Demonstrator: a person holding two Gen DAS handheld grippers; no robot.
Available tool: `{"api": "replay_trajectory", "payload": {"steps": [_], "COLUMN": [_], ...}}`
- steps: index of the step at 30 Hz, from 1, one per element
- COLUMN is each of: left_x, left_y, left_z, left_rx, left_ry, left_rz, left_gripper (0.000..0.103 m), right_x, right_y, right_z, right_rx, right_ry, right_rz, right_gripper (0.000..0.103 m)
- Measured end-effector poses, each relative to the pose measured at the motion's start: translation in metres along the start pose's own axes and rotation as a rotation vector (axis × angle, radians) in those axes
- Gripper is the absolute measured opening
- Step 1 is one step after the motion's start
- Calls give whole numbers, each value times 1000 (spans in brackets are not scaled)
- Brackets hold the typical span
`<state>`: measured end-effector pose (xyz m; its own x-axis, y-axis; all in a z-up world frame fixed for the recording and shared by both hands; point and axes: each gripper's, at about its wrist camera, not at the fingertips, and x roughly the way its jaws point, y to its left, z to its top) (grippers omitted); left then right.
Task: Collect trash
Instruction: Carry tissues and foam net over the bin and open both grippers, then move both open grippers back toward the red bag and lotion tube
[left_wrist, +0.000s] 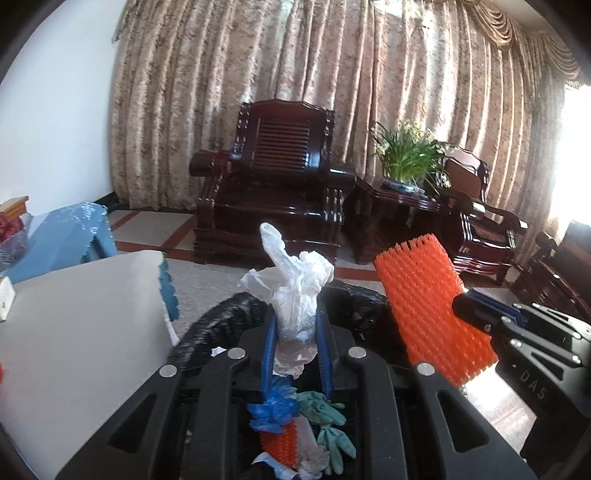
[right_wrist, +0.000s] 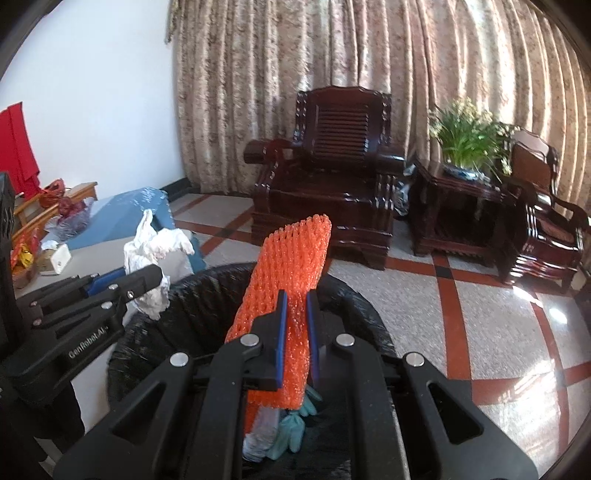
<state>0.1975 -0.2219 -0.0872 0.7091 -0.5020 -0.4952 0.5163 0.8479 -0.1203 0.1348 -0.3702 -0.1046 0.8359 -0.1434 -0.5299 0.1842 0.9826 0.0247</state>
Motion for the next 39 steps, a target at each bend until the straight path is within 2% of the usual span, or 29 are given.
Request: {"api": "replay_trajectory", "payload": {"steps": [3, 5, 6, 8, 9, 10, 11, 13, 16, 20, 24, 32, 39], "left_x": [11, 14, 14, 12, 12, 11, 10, 5, -3, -30, -63, -131, -189], "left_y": [-6, -6, -5, 0, 1, 4, 7, 14, 25, 48, 81, 155, 224], "left_z": [-2, -2, -3, -3, -3, -3, -2, 0, 4, 7, 3, -28, -66], "left_rx": [1, -4, -8, -23, -27, -32, -39, -58, -74, -72, -89, -150, -207], "left_ry": [18, 30, 32, 30, 31, 29, 23, 16, 2, -45, -70, -80, -58], "left_rz": [-19, -30, -26, -22, -24, -19, -15, -9, 6, 58, 122, 298, 474], "left_gripper": [26, 43, 48, 50, 52, 61, 66, 66, 67, 75, 77, 78, 78], "right_x": [10, 14, 15, 16, 15, 14, 13, 9, 2, -9, -15, -18, -16], "right_y": [-9, -11, -13, -13, -13, -13, -13, -11, -7, 4, 24, 97, 180], "right_z": [-8, -12, -15, -19, -21, -22, -22, -21, -17, -12, -5, 5, 4], "right_rx": [6, 14, 21, 28, 31, 34, 37, 40, 53, 57, 52, -10, -88], "right_ry": [22, 36, 37, 37, 35, 31, 23, 7, -18, -44, -56, -61, -39], "right_rz": [-23, -33, -44, -50, -59, -62, -65, -67, -49, -34, 0, 130, 266], "right_gripper": [17, 30, 41, 53, 67, 77, 81, 91, 97, 98, 98, 98, 98]}}
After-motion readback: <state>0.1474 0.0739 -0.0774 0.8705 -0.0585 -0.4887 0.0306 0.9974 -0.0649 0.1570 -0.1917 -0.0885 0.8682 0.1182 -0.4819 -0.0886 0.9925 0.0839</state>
